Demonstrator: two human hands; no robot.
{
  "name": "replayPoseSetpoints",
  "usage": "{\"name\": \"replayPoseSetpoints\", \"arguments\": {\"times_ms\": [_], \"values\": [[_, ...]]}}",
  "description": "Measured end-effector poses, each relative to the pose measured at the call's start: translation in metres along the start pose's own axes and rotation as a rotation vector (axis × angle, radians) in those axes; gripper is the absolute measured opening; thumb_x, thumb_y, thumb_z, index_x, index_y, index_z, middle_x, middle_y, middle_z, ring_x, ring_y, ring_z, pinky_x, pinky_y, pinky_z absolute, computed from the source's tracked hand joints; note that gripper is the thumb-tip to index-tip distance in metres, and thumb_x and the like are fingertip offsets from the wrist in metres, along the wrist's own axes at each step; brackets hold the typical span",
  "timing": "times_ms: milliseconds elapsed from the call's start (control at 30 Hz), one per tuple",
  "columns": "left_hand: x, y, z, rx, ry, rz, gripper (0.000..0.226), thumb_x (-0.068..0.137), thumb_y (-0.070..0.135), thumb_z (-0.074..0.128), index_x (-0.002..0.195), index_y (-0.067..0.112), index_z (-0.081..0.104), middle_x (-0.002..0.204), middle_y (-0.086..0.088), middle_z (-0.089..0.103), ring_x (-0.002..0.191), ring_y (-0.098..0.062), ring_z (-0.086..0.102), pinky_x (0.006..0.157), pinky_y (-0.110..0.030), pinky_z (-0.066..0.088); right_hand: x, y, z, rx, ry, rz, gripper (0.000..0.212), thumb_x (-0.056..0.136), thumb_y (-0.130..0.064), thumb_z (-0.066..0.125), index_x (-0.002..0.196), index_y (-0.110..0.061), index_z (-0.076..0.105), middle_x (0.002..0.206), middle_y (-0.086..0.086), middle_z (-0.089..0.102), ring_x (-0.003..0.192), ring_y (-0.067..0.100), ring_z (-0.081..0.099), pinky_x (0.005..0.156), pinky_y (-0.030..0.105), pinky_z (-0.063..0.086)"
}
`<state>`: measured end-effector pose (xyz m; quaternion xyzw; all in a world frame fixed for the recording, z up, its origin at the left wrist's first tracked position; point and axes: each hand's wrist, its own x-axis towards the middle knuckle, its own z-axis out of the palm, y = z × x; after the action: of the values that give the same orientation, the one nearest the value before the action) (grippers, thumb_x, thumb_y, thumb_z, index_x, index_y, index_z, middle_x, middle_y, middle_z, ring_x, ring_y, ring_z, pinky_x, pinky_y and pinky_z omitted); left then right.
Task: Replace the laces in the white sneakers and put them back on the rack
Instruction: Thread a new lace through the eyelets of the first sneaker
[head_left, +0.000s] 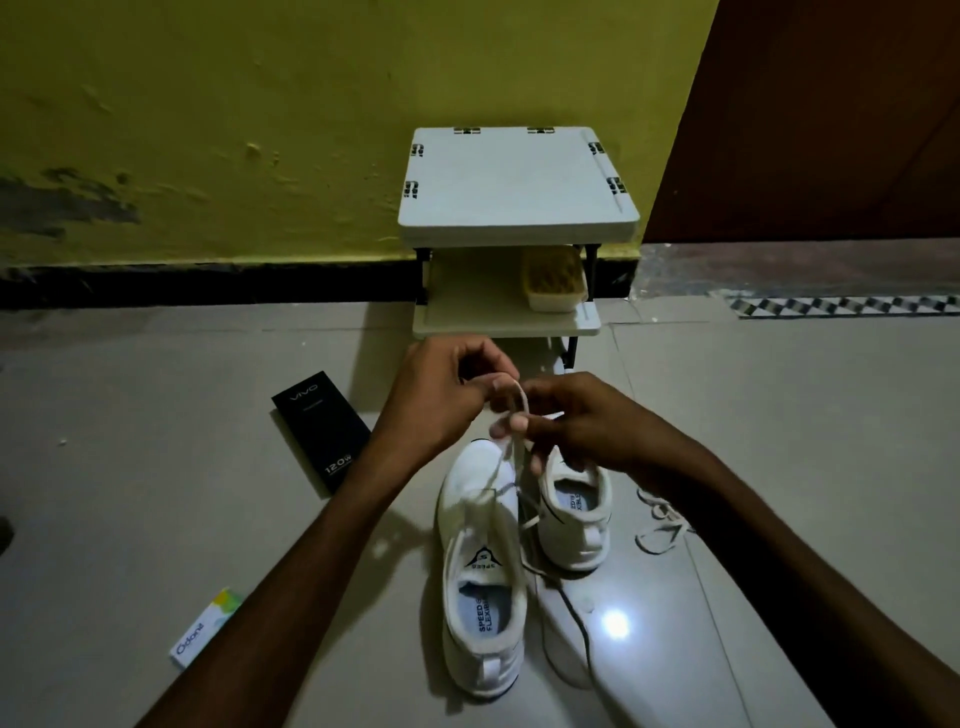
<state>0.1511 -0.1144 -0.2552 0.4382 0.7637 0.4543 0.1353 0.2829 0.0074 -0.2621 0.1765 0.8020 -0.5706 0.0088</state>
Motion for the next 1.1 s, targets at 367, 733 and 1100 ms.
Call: {"name": "replayPoseSetpoints", "arguments": {"times_ms": [367, 733, 1100], "values": [[-0.001, 0.021, -0.012, -0.018, 0.048, 0.04, 0.009, 0.087, 0.012, 0.07, 0.088, 0.021, 0.071, 0.081, 0.01, 0.07, 0.079, 0.002, 0.065, 0.071, -0.012, 0.052, -0.015, -0.038, -0.01, 0.064, 0.04, 0.071, 0.037, 0.103, -0.035, 0.043, 0.096, -0.012, 0.071, 0.048, -0.004, 0.047, 0.04, 0.006, 0.033, 0.04, 0.017, 0.027], [-0.019, -0.013, 0.004, -0.085, -0.128, -0.14, 0.009, 0.086, 0.014, 0.071, 0.085, 0.022, 0.075, 0.077, 0.007, 0.073, 0.071, -0.004, 0.067, 0.064, -0.014, 0.049, -0.005, 0.002, 0.022, 0.154, 0.235, 0.153, 0.013, 0.09, -0.017, 0.068, 0.085, -0.005, 0.069, 0.074, 0.01, 0.073, 0.055, 0.012, 0.063, 0.046, 0.02, 0.047], [-0.049, -0.102, 0.043, 0.344, -0.395, -0.595, 0.04, 0.073, 0.035, 0.078, 0.109, 0.022, 0.065, 0.11, -0.001, 0.067, 0.098, -0.019, 0.064, 0.079, -0.027, 0.051, 0.045, 0.083, 0.078, -0.551, 0.275, 0.156, 0.016, 0.083, -0.019, 0.065, 0.081, -0.005, 0.072, 0.075, 0.013, 0.071, 0.072, 0.025, 0.067, 0.063, 0.032, 0.051]]}}
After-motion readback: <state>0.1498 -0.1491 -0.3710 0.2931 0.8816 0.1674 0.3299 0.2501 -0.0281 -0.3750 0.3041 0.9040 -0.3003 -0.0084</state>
